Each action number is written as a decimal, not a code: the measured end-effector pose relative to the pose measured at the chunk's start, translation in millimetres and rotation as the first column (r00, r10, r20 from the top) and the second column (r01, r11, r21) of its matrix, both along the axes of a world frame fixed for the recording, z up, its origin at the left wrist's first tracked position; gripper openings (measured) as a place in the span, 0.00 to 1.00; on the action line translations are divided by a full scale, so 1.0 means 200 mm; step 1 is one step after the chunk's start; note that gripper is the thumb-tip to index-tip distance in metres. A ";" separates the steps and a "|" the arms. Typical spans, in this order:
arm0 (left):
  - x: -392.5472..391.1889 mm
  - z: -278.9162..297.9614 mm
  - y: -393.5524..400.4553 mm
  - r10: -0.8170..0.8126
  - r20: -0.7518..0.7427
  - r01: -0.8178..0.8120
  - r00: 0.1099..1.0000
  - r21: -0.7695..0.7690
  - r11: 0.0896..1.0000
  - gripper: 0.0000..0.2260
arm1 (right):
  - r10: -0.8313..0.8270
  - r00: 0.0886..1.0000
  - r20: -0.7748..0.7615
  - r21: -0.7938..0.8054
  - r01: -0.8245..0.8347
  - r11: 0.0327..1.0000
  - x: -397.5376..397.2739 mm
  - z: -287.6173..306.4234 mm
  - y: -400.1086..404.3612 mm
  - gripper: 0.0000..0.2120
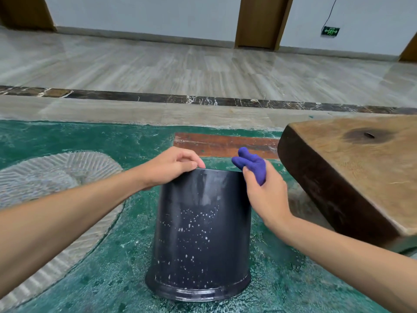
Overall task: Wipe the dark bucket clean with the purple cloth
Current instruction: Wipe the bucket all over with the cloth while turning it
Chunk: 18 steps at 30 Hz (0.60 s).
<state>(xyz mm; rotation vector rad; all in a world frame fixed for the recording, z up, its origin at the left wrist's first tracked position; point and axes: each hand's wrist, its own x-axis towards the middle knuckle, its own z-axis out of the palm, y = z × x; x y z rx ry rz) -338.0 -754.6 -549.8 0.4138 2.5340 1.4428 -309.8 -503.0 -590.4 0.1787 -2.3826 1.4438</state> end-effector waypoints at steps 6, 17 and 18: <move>-0.01 0.02 0.01 -0.034 0.084 0.027 0.996 0.079 0.996 0.15 | 0.022 0.999 -0.029 0.131 -0.018 0.991 0.03 -0.05 -0.05 0.21; -0.03 -0.02 -0.01 0.156 0.100 -0.166 0.983 0.094 0.982 0.15 | 0.528 0.847 -0.067 0.506 -0.427 0.749 0.17 -0.19 -0.12 0.27; -0.04 -0.03 -0.03 0.170 0.107 -0.180 0.980 0.093 0.979 0.16 | 0.547 0.835 -0.064 0.532 -0.435 0.726 0.19 -0.20 -0.12 0.26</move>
